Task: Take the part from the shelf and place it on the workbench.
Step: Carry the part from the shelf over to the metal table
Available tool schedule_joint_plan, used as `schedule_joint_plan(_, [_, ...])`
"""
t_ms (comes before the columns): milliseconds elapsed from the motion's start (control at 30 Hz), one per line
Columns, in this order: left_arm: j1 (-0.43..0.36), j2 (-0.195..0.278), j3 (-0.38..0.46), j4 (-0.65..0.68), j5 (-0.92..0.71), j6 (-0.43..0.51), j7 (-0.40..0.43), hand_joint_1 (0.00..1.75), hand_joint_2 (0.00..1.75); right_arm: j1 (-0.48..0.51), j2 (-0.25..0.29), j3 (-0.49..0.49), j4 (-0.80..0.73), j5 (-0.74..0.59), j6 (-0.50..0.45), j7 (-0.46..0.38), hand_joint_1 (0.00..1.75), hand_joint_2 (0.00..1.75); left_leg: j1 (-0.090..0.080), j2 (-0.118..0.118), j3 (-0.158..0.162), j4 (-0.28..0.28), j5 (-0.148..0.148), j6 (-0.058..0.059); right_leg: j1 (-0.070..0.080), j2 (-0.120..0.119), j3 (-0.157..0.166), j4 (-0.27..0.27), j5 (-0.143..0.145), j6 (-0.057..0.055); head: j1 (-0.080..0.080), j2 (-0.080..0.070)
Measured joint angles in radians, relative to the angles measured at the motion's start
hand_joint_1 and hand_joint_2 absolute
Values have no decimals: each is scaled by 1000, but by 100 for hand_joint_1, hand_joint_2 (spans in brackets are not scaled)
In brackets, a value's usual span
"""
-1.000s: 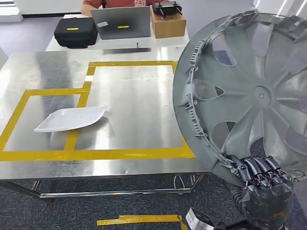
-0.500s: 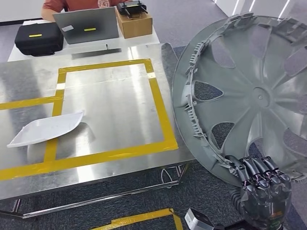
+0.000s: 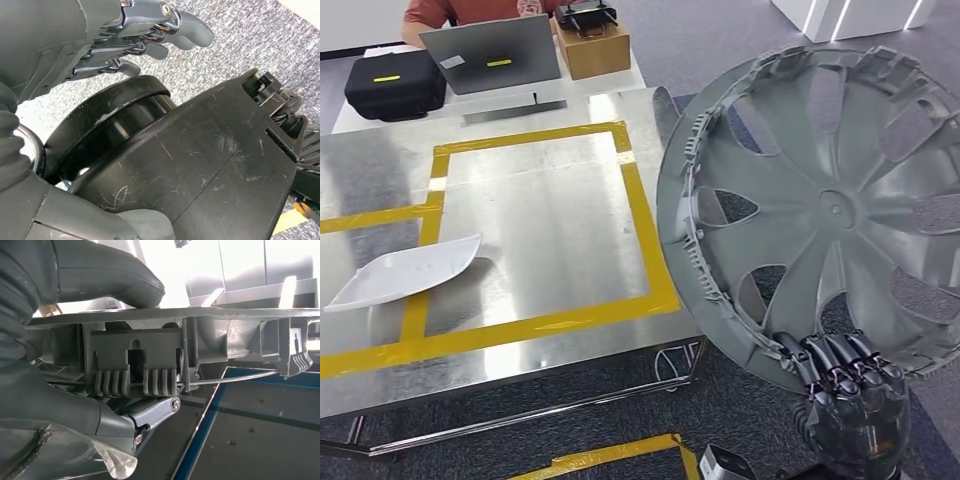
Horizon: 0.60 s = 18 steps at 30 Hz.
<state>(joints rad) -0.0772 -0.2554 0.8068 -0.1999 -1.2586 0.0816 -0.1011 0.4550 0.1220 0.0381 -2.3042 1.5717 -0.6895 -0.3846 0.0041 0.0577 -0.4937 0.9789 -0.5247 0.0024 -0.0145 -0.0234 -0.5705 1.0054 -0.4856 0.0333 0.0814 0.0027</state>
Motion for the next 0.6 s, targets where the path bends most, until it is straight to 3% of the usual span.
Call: schedule_joint_plan(600, [0,0,0,0,-6,2,-2,0,175,2,-5,0,25,0,0,10,175,175,-3,0,-1,6,-2,-1,-4,0,2,-2,3,1,0,0])
